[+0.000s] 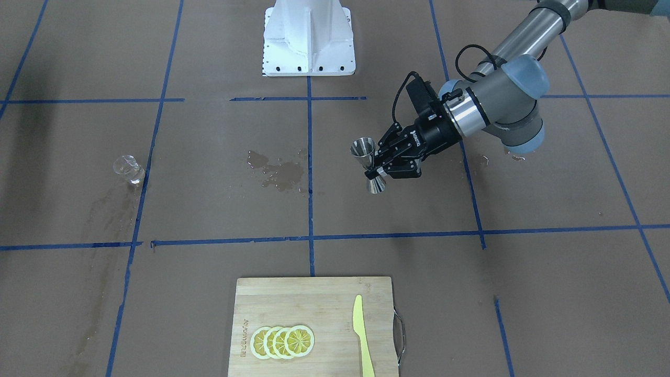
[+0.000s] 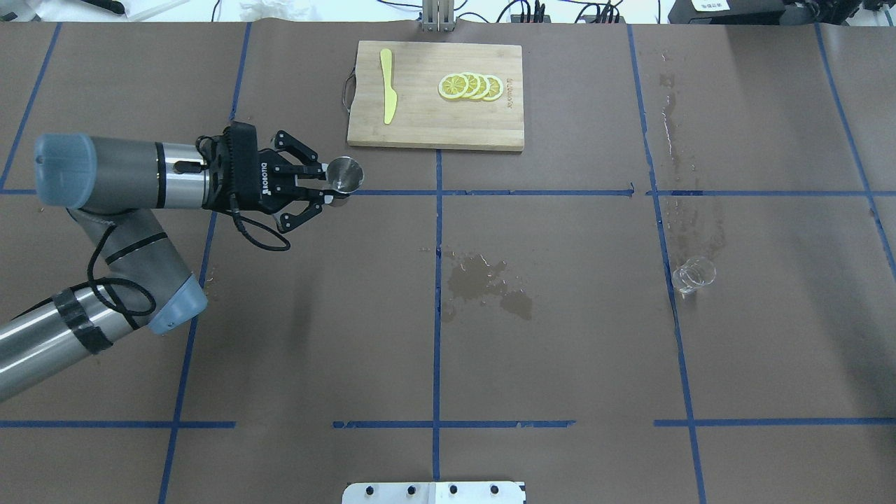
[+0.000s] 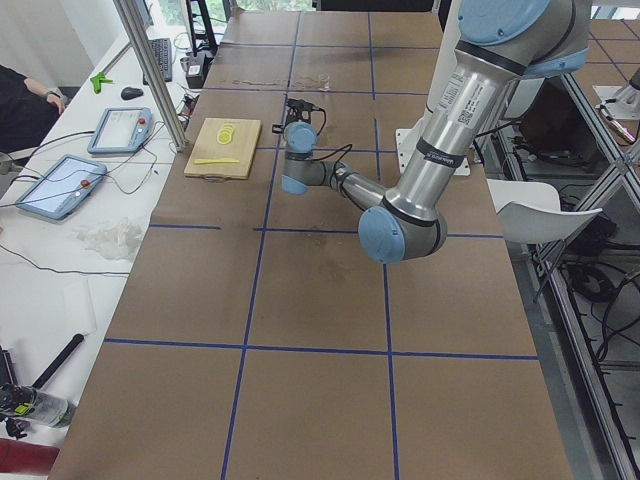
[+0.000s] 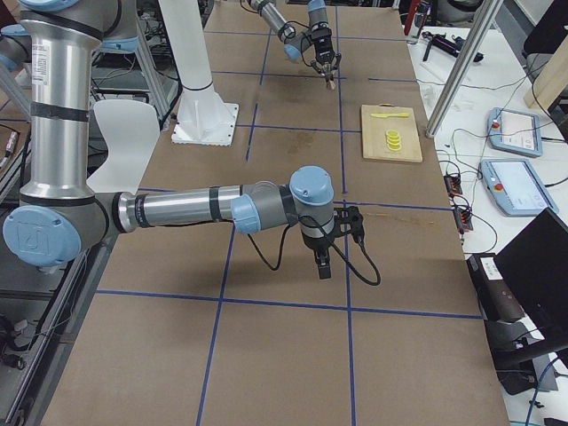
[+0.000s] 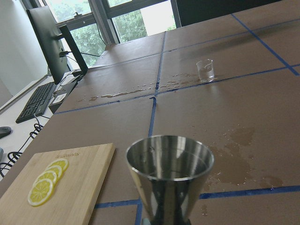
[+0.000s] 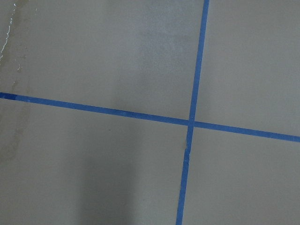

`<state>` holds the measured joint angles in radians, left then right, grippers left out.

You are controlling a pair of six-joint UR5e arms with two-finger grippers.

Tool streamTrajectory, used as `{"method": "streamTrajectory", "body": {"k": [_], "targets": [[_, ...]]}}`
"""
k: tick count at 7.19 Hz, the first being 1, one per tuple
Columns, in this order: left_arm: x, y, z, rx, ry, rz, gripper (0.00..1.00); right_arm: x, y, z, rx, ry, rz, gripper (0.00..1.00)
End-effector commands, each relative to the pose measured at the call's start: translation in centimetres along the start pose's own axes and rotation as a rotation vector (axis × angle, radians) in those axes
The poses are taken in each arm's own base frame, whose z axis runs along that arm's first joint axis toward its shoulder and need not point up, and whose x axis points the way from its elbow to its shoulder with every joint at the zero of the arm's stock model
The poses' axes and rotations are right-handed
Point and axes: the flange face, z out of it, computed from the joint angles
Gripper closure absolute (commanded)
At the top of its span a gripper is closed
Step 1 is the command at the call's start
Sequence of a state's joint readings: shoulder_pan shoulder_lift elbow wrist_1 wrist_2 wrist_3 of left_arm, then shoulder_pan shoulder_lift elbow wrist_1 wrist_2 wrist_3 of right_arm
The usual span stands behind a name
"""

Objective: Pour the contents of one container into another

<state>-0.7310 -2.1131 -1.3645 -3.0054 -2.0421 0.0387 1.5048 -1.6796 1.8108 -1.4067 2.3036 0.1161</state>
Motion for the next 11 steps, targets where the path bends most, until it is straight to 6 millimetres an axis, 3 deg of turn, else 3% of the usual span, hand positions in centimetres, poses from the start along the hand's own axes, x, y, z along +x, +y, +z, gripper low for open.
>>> {"method": "streamTrajectory", "body": {"k": [1, 4, 7, 8, 9, 11], "targets": [[1.3, -1.8, 3.5, 0.015, 0.039, -0.111, 1.0, 0.0, -0.1, 0.0, 0.001, 0.001, 0.009, 0.0], [3.9, -4.4, 6.3, 0.053, 0.089, -0.107, 1.0, -0.5, -0.5, -0.5, 0.013, -0.004, 0.001, 0.0], [3.9, -4.6, 6.4, 0.057, 0.088, -0.108, 1.0, -3.8, -1.3, -3.5, 0.068, -0.043, 0.088, 0.0], [4.1, -4.6, 6.5, 0.057, 0.091, -0.124, 1.0, -6.1, -1.2, -5.0, 0.085, -0.085, 0.122, 0.0], [4.1, -4.7, 6.4, 0.059, 0.092, -0.123, 1.0, -10.2, -0.9, -5.4, 0.077, -0.108, 0.161, 0.0], [4.0, -4.6, 6.3, 0.061, 0.087, -0.125, 1.0, -18.7, -0.3, -4.1, 0.106, -0.121, 0.247, 0.0]]}}
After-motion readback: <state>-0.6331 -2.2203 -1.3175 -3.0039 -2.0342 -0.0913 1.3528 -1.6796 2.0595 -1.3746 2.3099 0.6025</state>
